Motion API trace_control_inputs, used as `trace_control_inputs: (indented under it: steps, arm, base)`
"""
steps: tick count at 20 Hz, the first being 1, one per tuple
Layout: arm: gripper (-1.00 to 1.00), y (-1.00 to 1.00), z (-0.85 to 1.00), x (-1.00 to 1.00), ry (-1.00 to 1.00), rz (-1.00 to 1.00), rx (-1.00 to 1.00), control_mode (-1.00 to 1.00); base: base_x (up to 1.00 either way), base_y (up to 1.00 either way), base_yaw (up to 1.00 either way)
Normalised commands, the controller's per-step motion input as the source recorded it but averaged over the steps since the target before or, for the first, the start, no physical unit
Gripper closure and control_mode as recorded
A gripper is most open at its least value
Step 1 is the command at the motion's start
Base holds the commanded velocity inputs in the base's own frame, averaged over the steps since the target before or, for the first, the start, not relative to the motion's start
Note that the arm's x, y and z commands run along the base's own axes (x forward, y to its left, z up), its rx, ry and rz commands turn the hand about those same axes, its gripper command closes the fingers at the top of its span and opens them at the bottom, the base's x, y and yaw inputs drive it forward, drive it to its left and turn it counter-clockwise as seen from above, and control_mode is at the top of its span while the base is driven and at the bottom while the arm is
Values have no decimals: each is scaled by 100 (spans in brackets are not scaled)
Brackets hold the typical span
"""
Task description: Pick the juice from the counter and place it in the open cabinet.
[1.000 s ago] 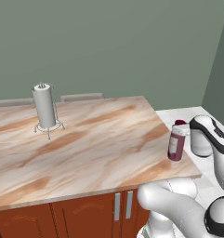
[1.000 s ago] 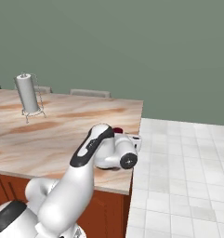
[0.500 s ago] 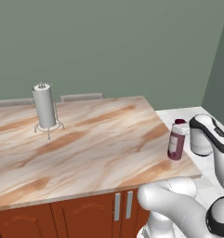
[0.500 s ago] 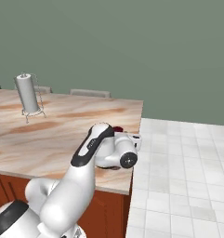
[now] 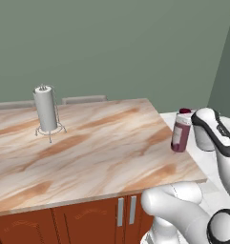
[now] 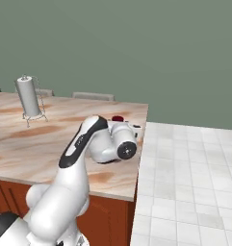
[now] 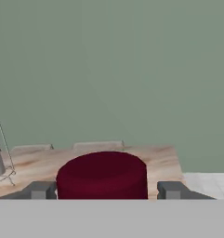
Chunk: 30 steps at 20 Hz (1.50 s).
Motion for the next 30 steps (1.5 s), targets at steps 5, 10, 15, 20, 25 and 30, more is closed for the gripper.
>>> trace_control_inputs:
  steps: [5,10,15,20,25,30]
  arm:
    - [100,14,86,-17,-5,-5,0,-100]
    - [100,46,65,-4,-6,-6,-5,-100]
    - [100,7,11,-2,-1,-1,-1,-100]
    - [100,0,-1,-8,0,0,0,100]
    - [100,0,0,0,0,0,0,100]
    - [100,0,0,0,0,0,0,100]
  base:
    - [0,0,0]
    - [0,0,0]
    - [0,0,0]
    - [-69,0,0]
    - [-99,0,0]
    - [-72,0,20]
